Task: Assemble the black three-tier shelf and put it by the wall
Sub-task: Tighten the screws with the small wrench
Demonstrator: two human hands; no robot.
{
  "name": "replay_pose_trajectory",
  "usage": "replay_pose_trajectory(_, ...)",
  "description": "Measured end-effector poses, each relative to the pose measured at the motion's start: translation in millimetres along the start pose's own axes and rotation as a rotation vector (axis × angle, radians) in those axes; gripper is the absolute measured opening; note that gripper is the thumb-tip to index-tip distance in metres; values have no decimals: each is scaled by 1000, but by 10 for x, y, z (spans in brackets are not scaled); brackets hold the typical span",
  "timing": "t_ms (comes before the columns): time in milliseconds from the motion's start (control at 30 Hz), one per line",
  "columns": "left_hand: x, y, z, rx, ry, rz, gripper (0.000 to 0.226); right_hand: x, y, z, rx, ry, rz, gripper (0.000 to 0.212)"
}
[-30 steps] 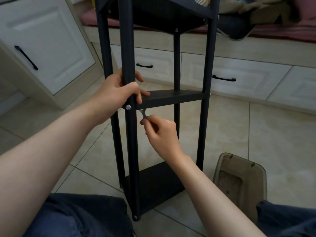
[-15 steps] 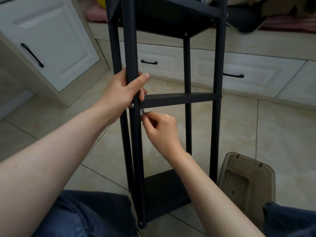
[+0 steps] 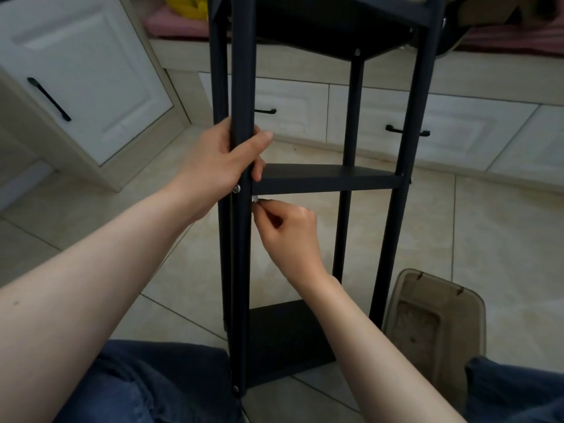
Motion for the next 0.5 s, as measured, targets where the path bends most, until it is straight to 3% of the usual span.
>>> replay_pose_trajectory(500, 78, -23, 116, -32, 41, -10, 21, 48, -62, 47, 206, 40, -64, 19)
Point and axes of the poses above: each hand's wrist, its own y-axis away from the middle knuckle, its own z-axis out of the palm, x = y × z, the point moved 8 cm from there along -y, towards the middle knuckle, and after that the axes turned 9 degrees about y, right-handed, at the moved point
